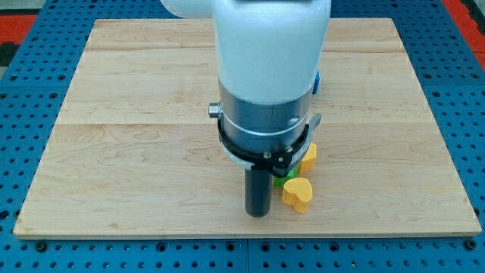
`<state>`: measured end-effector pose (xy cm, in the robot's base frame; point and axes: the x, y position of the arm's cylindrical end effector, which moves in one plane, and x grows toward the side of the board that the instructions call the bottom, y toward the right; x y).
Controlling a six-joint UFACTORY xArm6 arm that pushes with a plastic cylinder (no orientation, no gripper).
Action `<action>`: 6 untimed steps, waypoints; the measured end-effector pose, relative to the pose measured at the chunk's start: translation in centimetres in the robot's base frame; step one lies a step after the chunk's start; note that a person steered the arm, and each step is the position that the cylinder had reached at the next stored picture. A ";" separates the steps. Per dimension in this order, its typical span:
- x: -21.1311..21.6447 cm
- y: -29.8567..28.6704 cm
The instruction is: Push the heart slightly to left
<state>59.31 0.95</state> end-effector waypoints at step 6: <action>-0.6 6.4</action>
